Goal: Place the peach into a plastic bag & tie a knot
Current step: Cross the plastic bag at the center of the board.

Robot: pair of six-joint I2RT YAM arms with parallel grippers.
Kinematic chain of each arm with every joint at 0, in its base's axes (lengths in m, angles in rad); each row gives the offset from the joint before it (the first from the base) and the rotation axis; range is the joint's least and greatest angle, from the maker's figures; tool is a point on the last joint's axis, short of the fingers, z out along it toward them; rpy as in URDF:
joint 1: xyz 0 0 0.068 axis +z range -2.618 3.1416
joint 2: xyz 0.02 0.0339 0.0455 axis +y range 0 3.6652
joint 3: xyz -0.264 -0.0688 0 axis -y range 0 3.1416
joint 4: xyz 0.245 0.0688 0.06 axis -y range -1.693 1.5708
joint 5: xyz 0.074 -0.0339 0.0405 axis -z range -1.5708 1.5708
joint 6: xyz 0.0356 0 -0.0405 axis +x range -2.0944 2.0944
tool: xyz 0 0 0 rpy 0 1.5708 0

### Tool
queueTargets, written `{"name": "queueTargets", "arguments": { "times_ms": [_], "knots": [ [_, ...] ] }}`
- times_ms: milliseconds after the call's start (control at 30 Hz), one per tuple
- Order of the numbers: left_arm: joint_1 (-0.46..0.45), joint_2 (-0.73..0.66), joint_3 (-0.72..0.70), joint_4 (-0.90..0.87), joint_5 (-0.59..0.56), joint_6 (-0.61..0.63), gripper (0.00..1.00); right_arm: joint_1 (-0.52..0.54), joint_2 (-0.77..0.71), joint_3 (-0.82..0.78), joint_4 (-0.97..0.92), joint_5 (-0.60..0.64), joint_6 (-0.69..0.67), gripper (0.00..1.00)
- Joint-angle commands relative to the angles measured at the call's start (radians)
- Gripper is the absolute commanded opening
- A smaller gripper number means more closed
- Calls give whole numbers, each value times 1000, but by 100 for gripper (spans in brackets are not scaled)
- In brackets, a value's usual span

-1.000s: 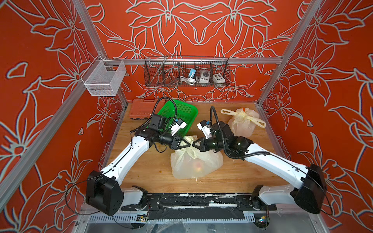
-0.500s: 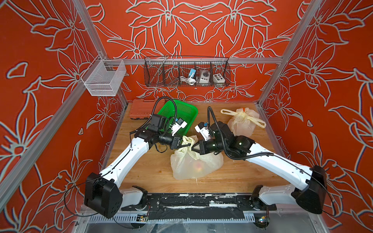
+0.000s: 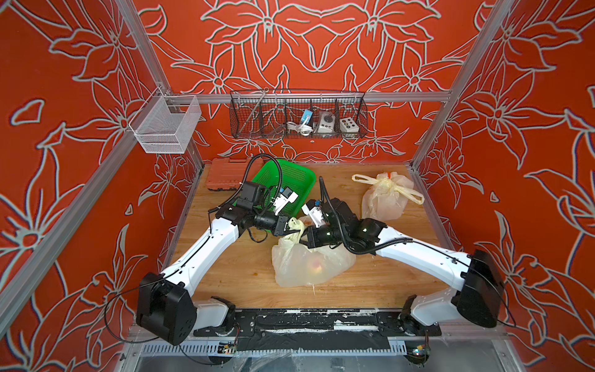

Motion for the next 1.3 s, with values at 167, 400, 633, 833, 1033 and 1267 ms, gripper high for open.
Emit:
{"name": "queueTargets", "arguments": {
  "times_ms": [167, 400, 633, 833, 1033, 1267],
  "knots": [
    [-11, -20, 2, -104, 20, 71, 30, -56, 20, 1, 33, 36, -56, 0],
    [-14, -21, 4, -95, -23, 86, 40, -58, 27, 0, 72, -19, -26, 0],
    [-39, -84, -28, 17, -118, 108, 45, -49, 15, 14, 92, -62, 27, 0],
    [-55, -103, -38, 22, -132, 159, 45, -49, 11, 34, 104, -115, 82, 0],
    [-83, -84, -38, 29, -143, 167, 44, -47, 7, 49, 121, -150, 134, 0],
    [-84, -94, -34, 23, -197, 216, 30, -46, -4, 55, 120, -180, 154, 0]
  ]
}}
